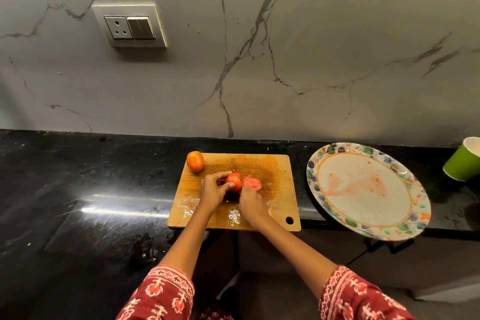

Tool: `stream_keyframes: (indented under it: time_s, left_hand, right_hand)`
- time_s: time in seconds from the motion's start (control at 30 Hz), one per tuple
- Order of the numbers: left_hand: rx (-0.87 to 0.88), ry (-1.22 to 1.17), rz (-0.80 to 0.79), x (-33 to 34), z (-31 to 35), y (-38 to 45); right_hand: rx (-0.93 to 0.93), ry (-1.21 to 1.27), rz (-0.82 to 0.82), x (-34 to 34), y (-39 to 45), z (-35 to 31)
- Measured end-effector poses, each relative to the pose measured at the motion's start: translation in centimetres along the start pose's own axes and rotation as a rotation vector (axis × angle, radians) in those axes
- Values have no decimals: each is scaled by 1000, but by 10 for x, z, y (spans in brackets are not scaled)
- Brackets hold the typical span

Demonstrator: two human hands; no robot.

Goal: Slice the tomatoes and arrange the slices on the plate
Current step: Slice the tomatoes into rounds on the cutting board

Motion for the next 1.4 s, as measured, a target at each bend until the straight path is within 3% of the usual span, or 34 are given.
stream_keyframes:
  time_s: [0.57, 0.93, 1.4]
  left_hand:
    - [-15, -31, -13, -3, -7, 1]
    - [-54, -25, -25, 0, -4, -3]
    - [-48, -3, -21, -1, -1, -2]
  right_hand:
    - [-84, -196, 26, 1, -35, 24]
    - [-54, 94, 98, -28, -26, 14]
    - [-35, 21, 76, -21, -39, -3]
Point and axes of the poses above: each hand's wrist, its own y-axis towards the middle knuckle, its own x-axis out of the palm, z = x × y, the point moved 6 cm from there along y, towards the middle knuckle, and after that the axes turned 3 degrees about z, right-handed, at the moved point
